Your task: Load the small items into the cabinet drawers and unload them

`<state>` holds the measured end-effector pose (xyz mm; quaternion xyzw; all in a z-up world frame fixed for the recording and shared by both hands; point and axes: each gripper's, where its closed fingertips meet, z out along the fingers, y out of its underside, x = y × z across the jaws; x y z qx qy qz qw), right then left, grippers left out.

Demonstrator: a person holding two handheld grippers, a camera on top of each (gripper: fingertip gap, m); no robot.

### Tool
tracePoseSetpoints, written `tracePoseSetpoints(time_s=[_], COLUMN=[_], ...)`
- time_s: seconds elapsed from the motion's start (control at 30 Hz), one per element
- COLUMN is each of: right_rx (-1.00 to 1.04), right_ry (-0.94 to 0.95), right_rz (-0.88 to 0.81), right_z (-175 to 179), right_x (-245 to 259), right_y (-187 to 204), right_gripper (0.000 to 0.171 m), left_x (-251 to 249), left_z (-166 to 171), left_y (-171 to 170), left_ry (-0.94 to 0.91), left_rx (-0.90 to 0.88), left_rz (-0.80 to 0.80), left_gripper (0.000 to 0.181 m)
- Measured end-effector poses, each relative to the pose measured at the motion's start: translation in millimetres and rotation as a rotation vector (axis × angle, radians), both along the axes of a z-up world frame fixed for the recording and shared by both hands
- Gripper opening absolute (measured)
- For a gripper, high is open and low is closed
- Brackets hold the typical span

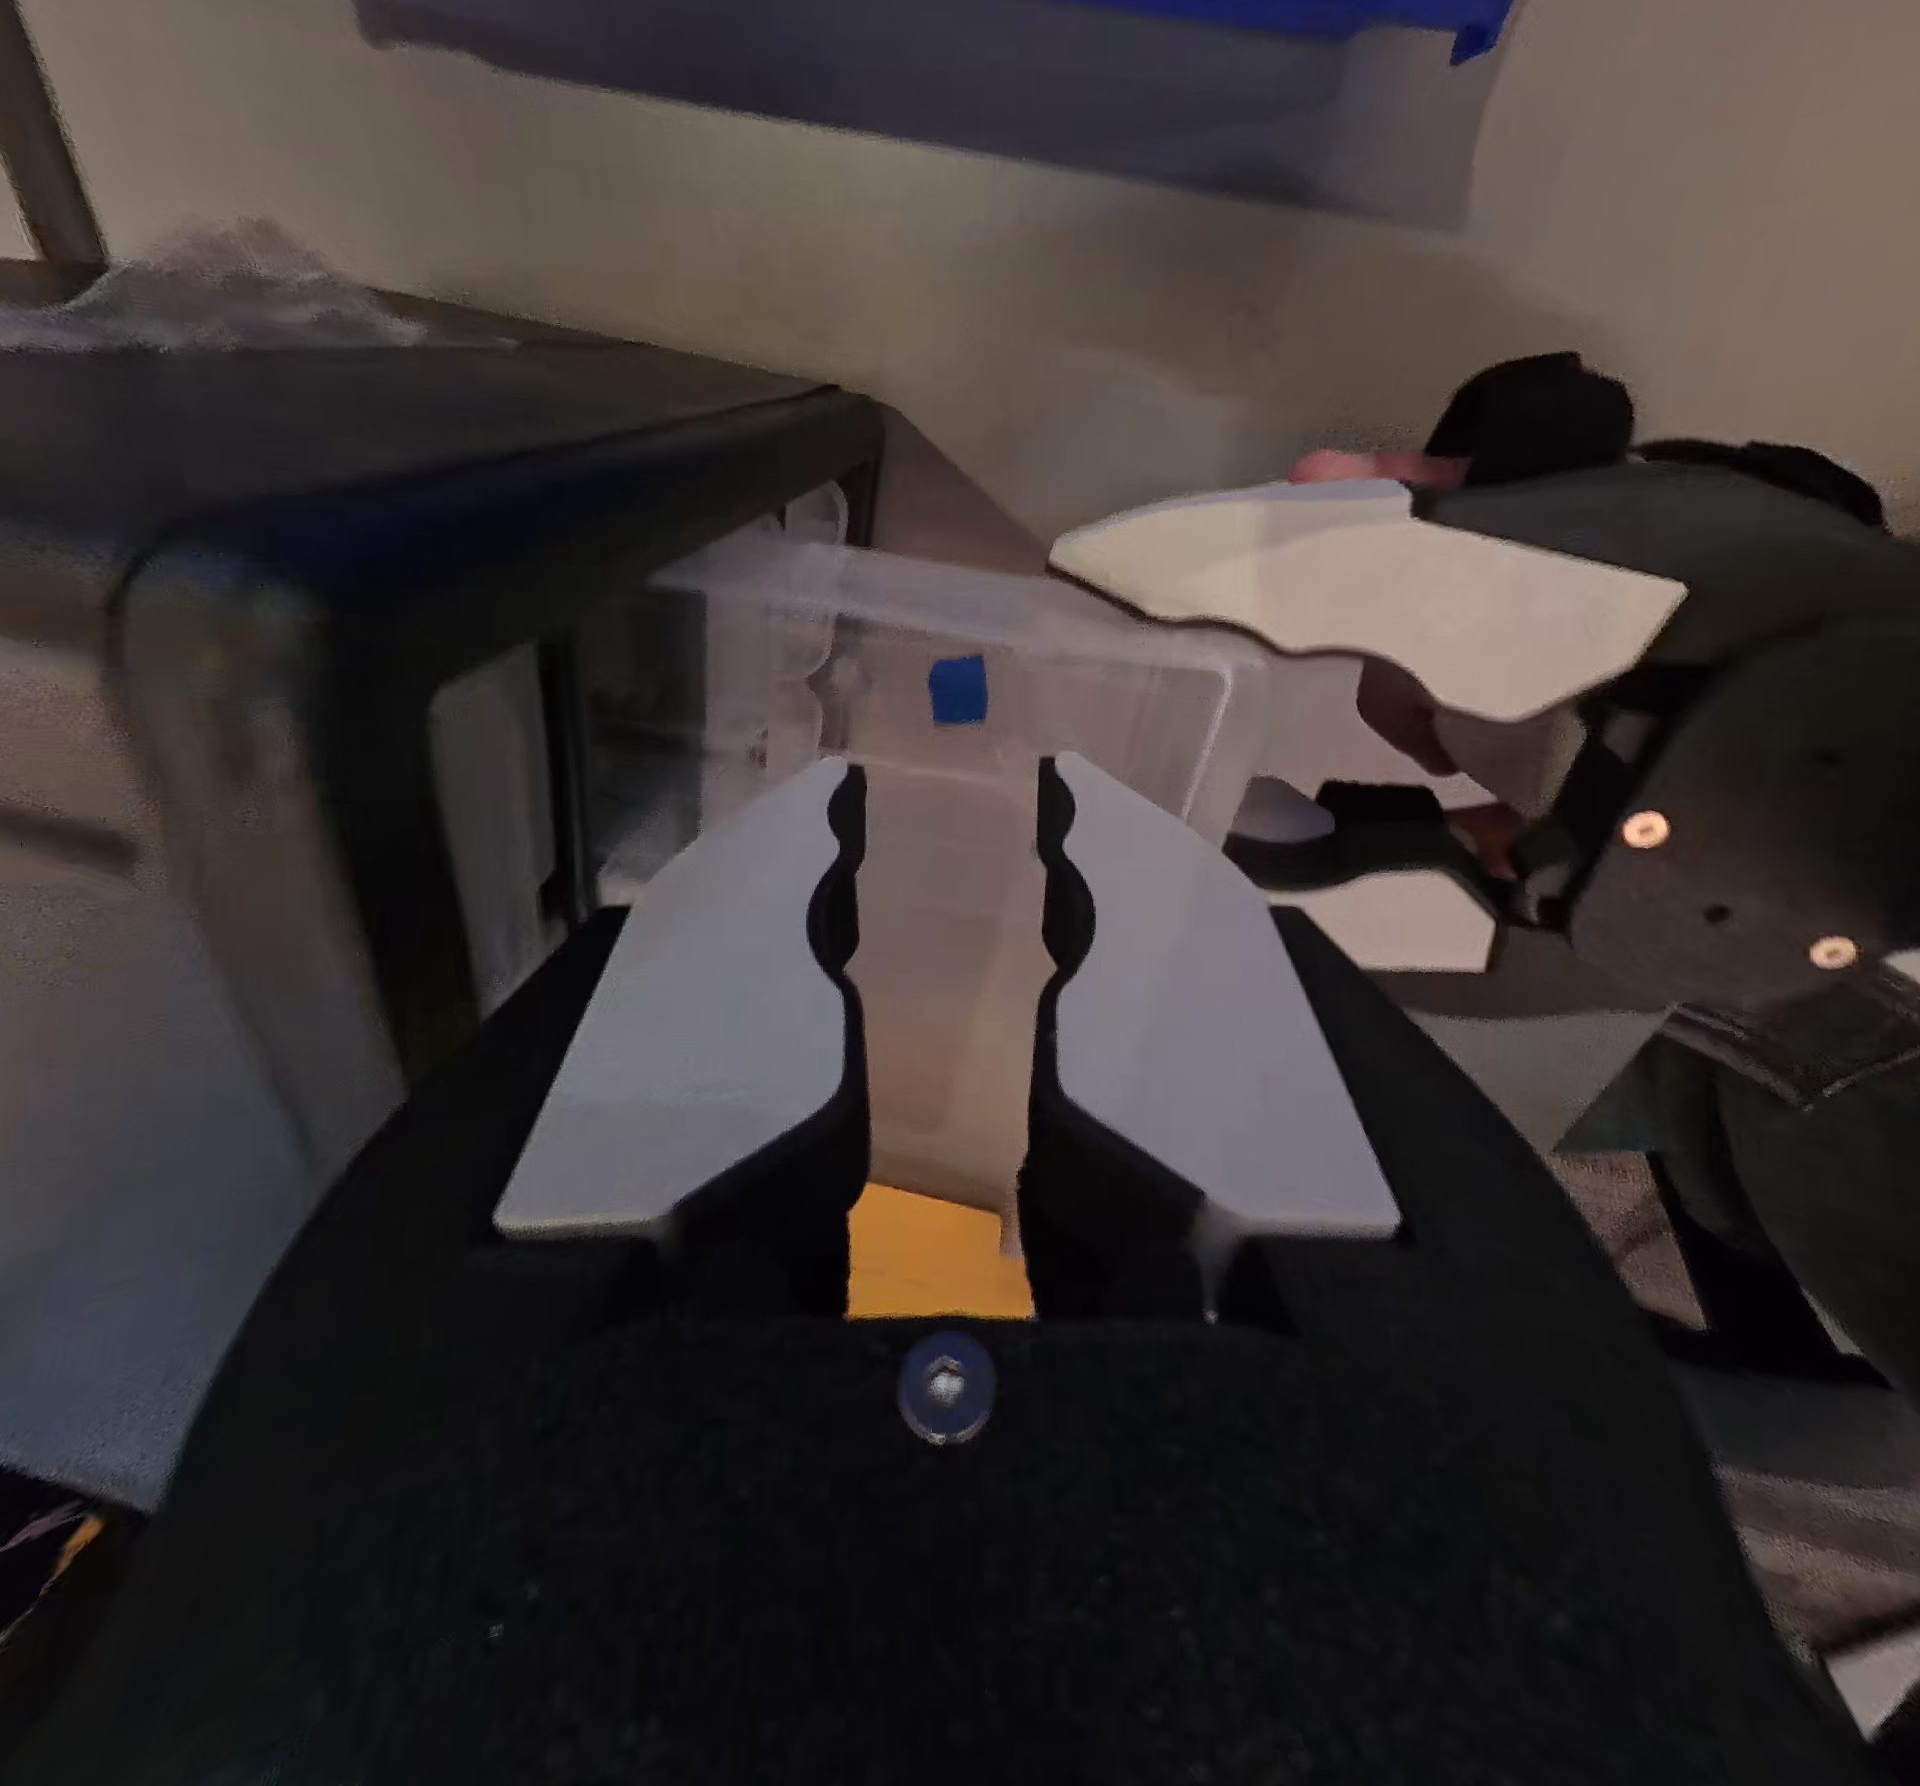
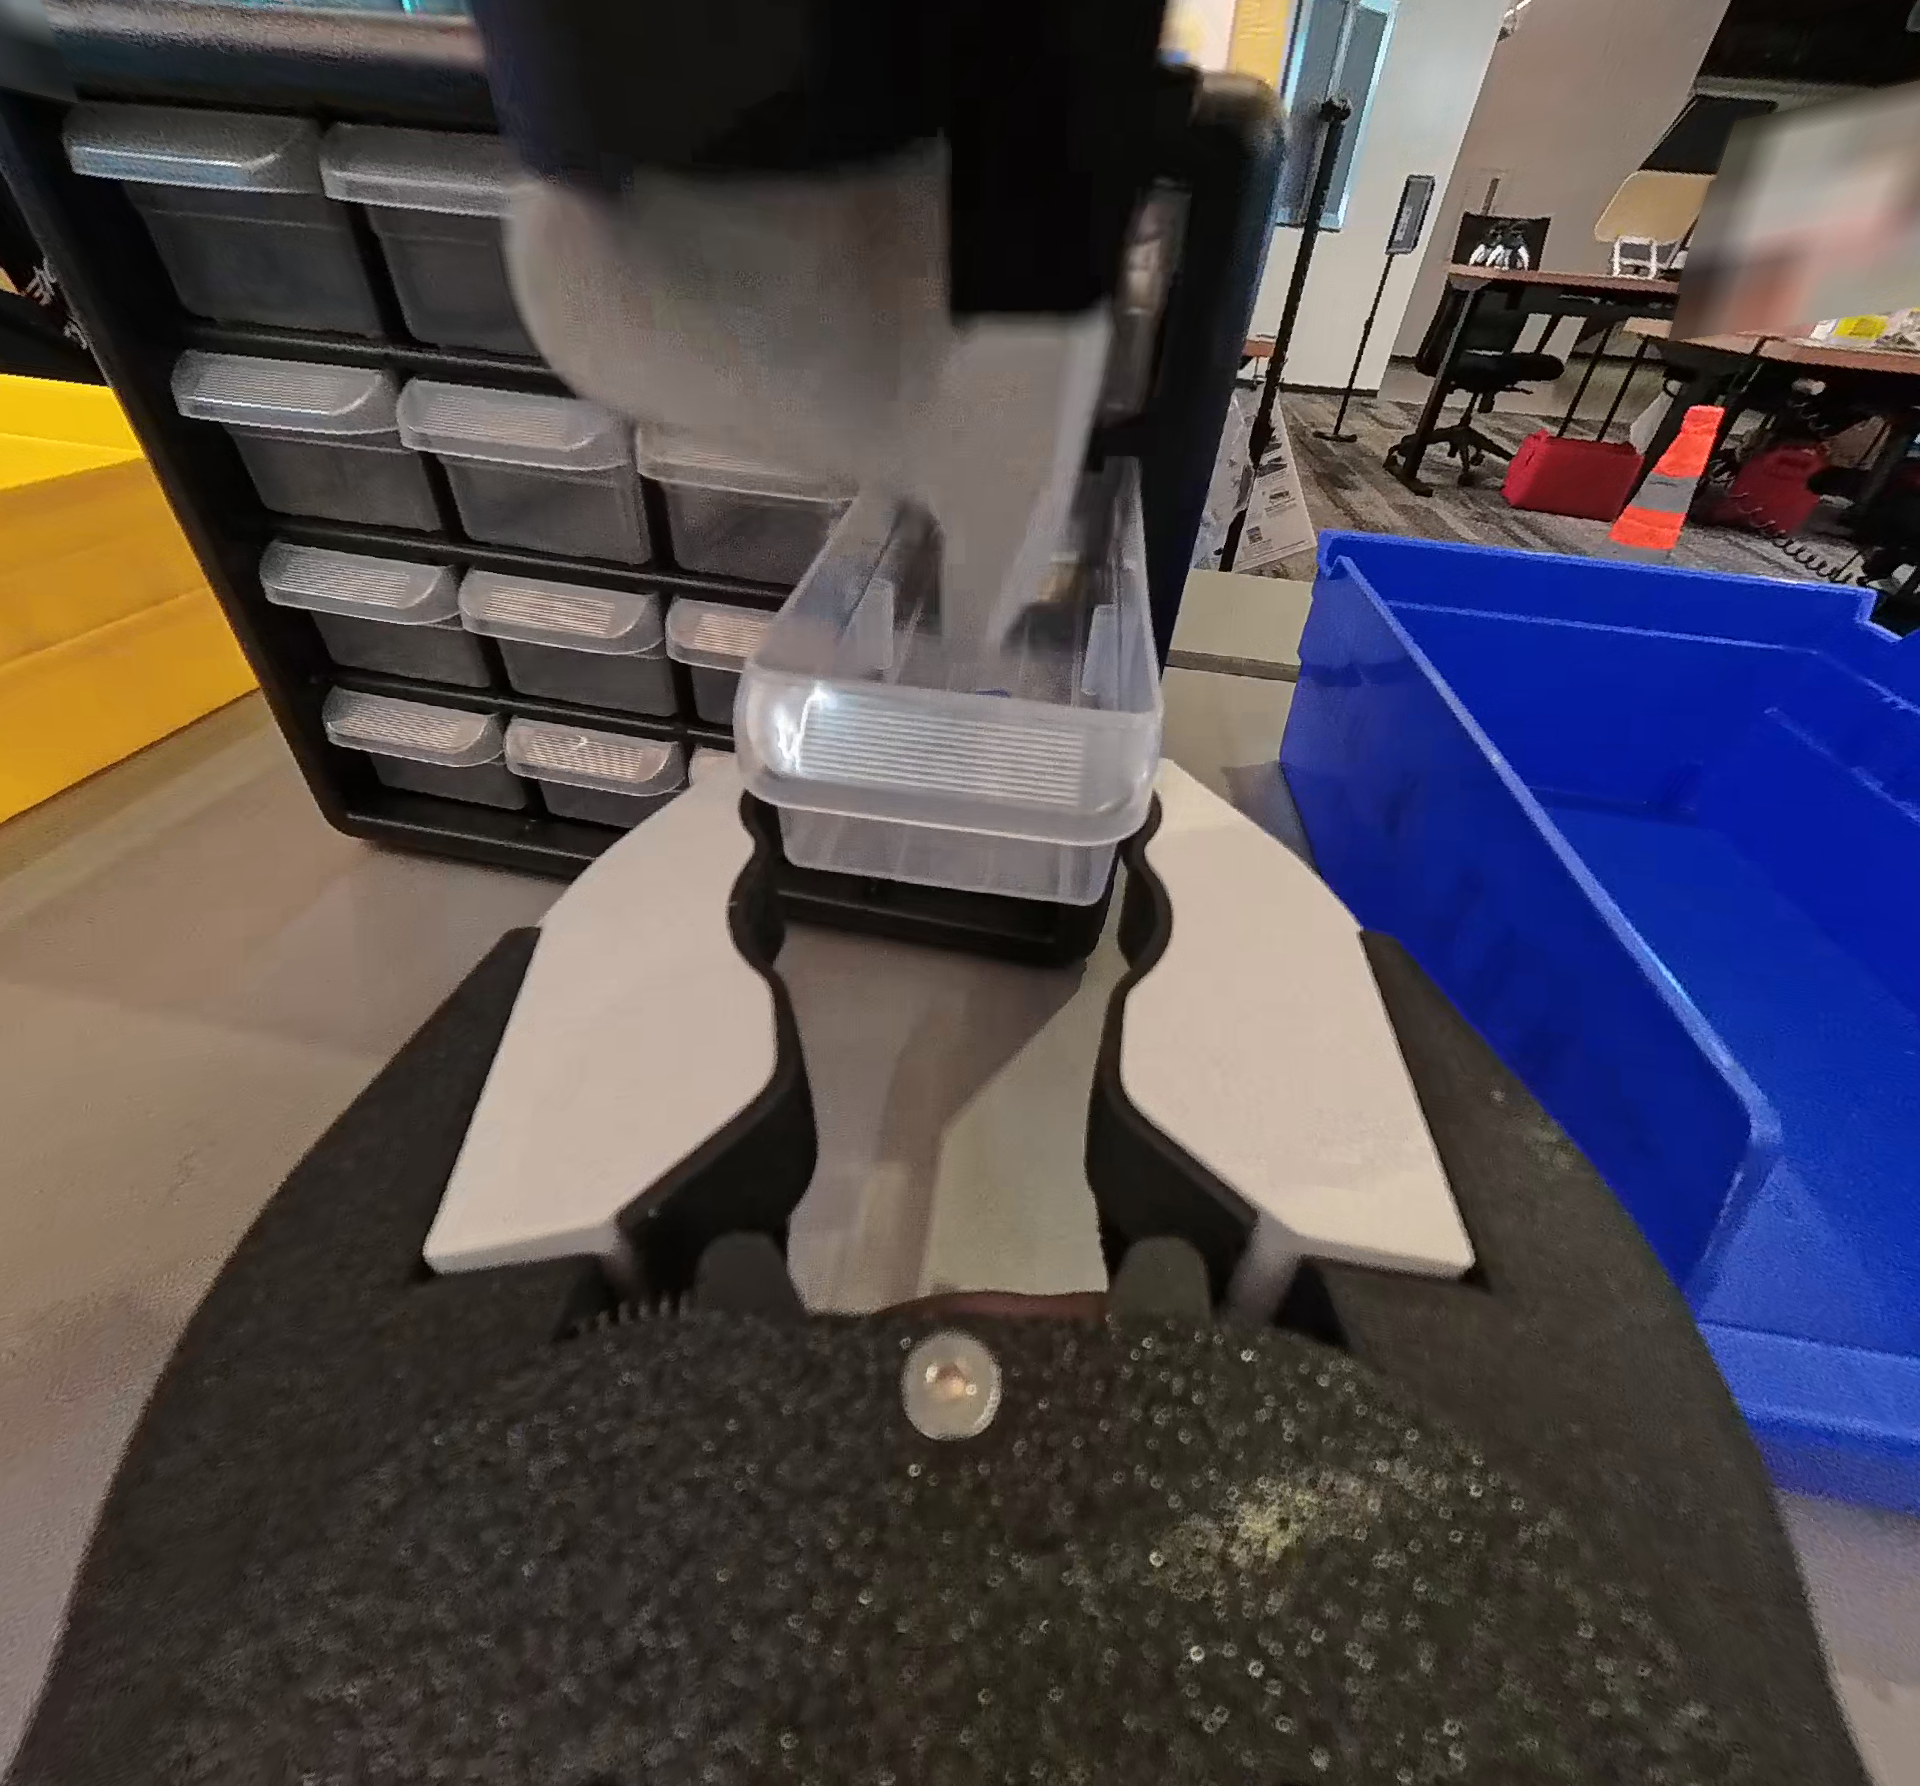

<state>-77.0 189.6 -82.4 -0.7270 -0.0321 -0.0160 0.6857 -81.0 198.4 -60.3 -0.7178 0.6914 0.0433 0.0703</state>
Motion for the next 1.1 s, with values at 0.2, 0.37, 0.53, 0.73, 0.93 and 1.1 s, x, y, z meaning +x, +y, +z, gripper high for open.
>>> tracePoseSetpoints(time_s=[0.2, 0.37, 0.53, 0.73, 0.93, 1.1], right_rx=[-0.002, 0.000, -0.017, -0.021, 0.057, 0.015], right_ry=[0.001, 0.006, -0.017, -0.043, 0.005, 0.004], right_rz=[0.001, 0.004, -0.014, -0.041, -0.048, -0.013], right_z=[0.2, 0.8, 3.6, 10.3, 5.9, 10.6], right_x=[0.2, -0.2, 1.3, 7.1, 7.5, -3.3], right_y=[-0.1, 0.6, 21.0, 36.2, -18.3, 0.8], right_gripper=[0.063, 0.063, 0.063, 0.069, 0.046, 0.046], left_x=[-40.2, -130.0, -201.5, -214.3, -213.5, -203.3], left_z=[64.3, 35.4, -53.4, -82.4, -84.5, -84.9], left_y=[-1.5, -36.0, -97.7, -130.8, -127.6, -131.0], left_ry=[-0.538, -1.115, -1.133, -1.137, -1.064, -1.085], left_rx=[0.041, -0.065, 0.004, 0.001, 0.166, 0.116], left_rz=[0.318, 0.747, 0.929, 0.961, 0.849, 0.834], left_gripper=[0.031, 0.029, 0.029, 0.029, 0.029, 0.029])
